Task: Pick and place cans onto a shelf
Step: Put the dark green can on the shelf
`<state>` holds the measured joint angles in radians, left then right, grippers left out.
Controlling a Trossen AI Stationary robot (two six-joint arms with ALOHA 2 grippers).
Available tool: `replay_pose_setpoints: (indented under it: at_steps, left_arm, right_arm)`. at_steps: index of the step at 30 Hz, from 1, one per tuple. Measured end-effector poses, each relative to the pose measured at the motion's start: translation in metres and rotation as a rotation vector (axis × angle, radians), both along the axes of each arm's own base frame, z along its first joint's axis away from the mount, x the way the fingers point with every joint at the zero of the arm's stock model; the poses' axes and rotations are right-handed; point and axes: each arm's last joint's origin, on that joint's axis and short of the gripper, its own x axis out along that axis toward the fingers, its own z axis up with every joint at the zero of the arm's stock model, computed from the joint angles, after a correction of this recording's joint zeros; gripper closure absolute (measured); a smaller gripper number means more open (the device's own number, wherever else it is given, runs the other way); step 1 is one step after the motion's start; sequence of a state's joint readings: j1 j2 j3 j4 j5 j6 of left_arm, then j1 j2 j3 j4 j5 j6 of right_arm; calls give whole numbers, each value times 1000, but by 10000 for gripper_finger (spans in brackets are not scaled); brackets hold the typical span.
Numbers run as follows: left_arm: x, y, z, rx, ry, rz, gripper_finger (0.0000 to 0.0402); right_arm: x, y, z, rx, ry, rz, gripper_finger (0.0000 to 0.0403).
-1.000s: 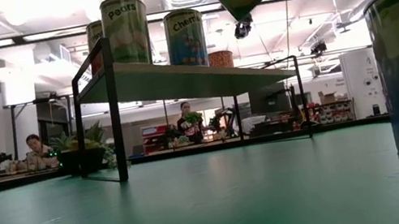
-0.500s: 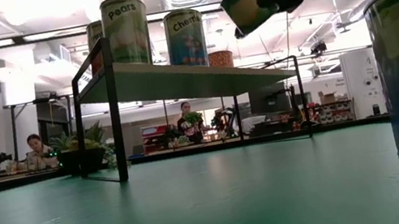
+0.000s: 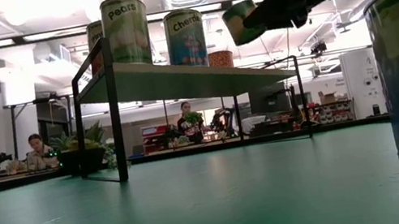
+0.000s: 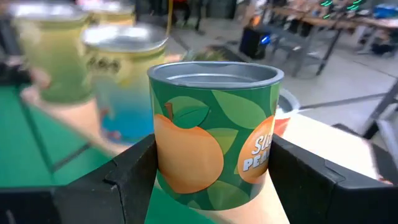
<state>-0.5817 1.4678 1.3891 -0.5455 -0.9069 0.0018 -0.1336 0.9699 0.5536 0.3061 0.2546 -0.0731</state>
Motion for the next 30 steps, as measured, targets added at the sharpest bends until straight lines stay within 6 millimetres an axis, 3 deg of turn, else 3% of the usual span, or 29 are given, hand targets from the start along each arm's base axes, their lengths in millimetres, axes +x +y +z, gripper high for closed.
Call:
replay_pose_setpoints:
  at_steps: [10, 16, 23, 30]
  left_arm:
    - [-32, 21, -14, -36, -225, -44, 19]
    - [-44, 29, -17, -56, -273, -45, 19]
    - [-46, 30, -14, -52, -280, -47, 19]
    - [-44, 29, -15, -24, -268, -55, 19]
  right_arm:
    - [7, -7, -17, 87, -20, -100, 142]
    - [14, -10, -26, 112, 3, -163, 142]
    - [20, -11, -33, 169, 6, -177, 137]
    - [23, -11, -36, 189, 17, -180, 92]
